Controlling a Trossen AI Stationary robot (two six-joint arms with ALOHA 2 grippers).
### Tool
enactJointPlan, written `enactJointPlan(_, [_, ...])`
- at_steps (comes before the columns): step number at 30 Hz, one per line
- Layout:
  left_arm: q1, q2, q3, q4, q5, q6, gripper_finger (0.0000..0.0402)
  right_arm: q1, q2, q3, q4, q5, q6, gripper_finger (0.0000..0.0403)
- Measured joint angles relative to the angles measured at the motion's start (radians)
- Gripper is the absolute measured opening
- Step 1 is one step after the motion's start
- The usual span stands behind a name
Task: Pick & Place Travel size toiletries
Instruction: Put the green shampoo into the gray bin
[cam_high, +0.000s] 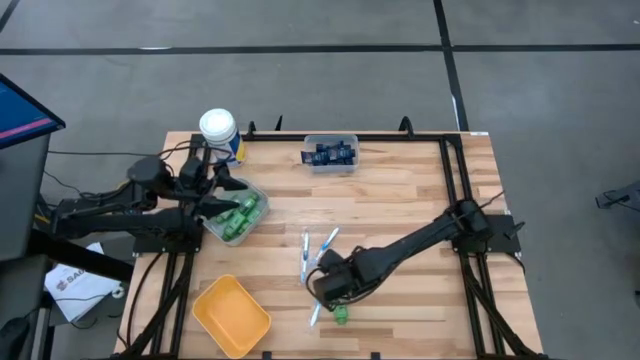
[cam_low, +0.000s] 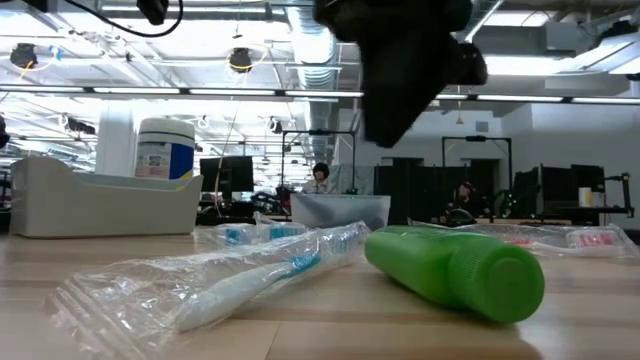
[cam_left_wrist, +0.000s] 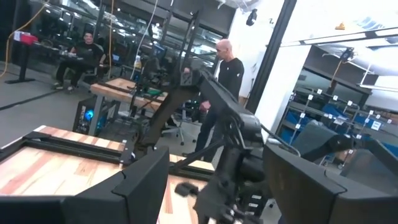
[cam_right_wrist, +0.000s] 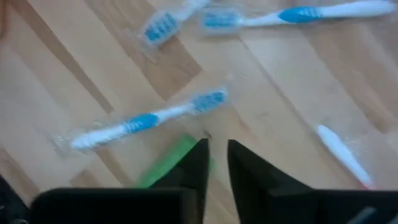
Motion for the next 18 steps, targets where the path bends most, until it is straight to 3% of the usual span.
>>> enactJointPlan(10, [0.003, -0.03, 0.0, -0.002, 0.0, -0.017, 0.0255, -0.006, 0.065, 0.041, -0.045, -0.1, 0.163, 0.0226])
enactJointPlan(13, [0.003, -0.029, 0.0, -0.005, 0.0, -0.021, 0.0255, 0.004, 0.066, 0.038, -0.068, -0.109, 0.209, 0.0241])
enactJointPlan(18, [0.003, -0.029, 0.0, -0.005, 0.0, -0.022, 0.0255, 0.029, 0.073, 0.039, -0.044, -0.109, 0.245, 0.023])
